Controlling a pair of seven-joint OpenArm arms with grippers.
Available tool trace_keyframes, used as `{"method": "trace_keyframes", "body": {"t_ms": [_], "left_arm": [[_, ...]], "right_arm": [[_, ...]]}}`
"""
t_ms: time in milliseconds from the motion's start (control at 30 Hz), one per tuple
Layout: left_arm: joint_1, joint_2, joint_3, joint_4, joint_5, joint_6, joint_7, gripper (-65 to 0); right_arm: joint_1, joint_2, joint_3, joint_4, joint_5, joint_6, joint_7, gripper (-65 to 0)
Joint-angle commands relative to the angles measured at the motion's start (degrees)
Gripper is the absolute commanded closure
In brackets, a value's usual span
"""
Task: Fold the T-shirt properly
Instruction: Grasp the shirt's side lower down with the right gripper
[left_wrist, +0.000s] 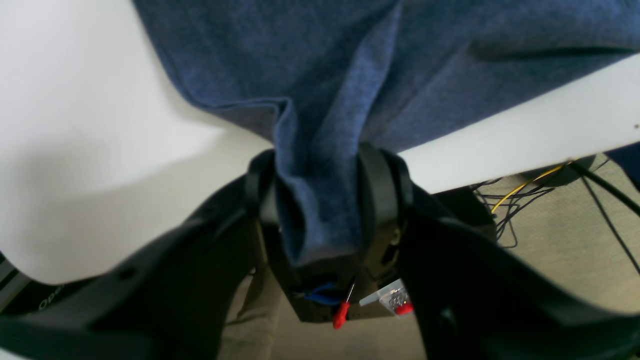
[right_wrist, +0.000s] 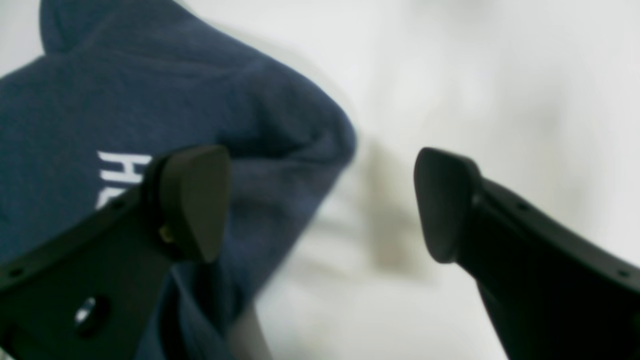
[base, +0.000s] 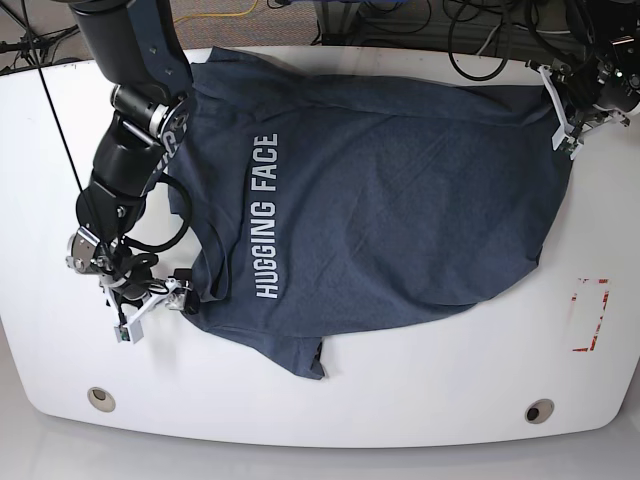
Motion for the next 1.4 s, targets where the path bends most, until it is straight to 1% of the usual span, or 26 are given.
{"method": "trace_keyframes", "body": {"t_ms": [0, 133, 233, 367, 500, 700, 833, 1033, 1200, 1267, 1367], "left_arm": [[-0.1, -0.6, -0.3, 1.0, -0.1, 0.0, -0.1, -21.9], [-0.1, -0.6, -0.3, 1.0, -0.1, 0.0, -0.1, -21.8], [-0.1, -0.6, -0.3, 1.1, -0.1, 0.0, -0.1, -21.8], [-0.1, -0.7, -0.5, 1.1, -0.1, 0.0, -0.1, -21.8], [-0.1, -0.8, -0.5, 1.1, -0.1, 0.0, -0.1, -21.8], [-0.1, -0.7, -0.5, 1.1, -0.1, 0.0, -0.1, -21.8], [-0.1, -0.7, -0.4, 1.1, -0.1, 0.0, -0.1, -21.8], [-0.1, -0.9, -0.4, 1.1, -0.1, 0.0, -0.2, -21.8], [-0.1, -1.0, -0.4, 1.1, -0.1, 0.0, -0.2, -21.8], [-0.1, -1.0, -0.4, 1.0, -0.1, 0.0, -0.2, -21.8], [-0.1, -1.0, -0.4, 1.0, -0.1, 0.0, -0.2, -21.8]], "right_arm": [[3.4, 0.4, -0.1, -2.5, 1.4, -1.2, 4.7, -54.5], [4.5, 0.3, -0.3, -7.0, 1.4, -4.0, 9.0, -54.5], [5.4, 0.2, -0.4, -11.0, 1.2, -5.1, 11.1, -54.5], [5.8, 0.2, -0.4, -14.3, 1.1, -7.1, 12.1, -54.5], [5.4, -0.9, -0.5, -14.5, 1.0, -9.5, 13.4, -54.5], [3.4, -1.5, -0.5, -13.9, 1.0, -11.7, 13.5, -54.5], [1.4, -1.5, -0.5, -11.2, 1.0, -13.1, 13.0, -54.5], [-1.6, -1.4, -0.5, -4.3, 1.0, -13.1, 9.1, -54.5], [-4.9, -1.2, -0.5, 4.5, 0.9, -13.1, 5.1, -54.5], [-6.1, -0.3, -0.5, 7.5, 0.9, -13.1, 4.0, -54.5], [-7.1, 0.3, -0.5, 9.1, 0.9, -13.1, 3.2, -54.5]]}}
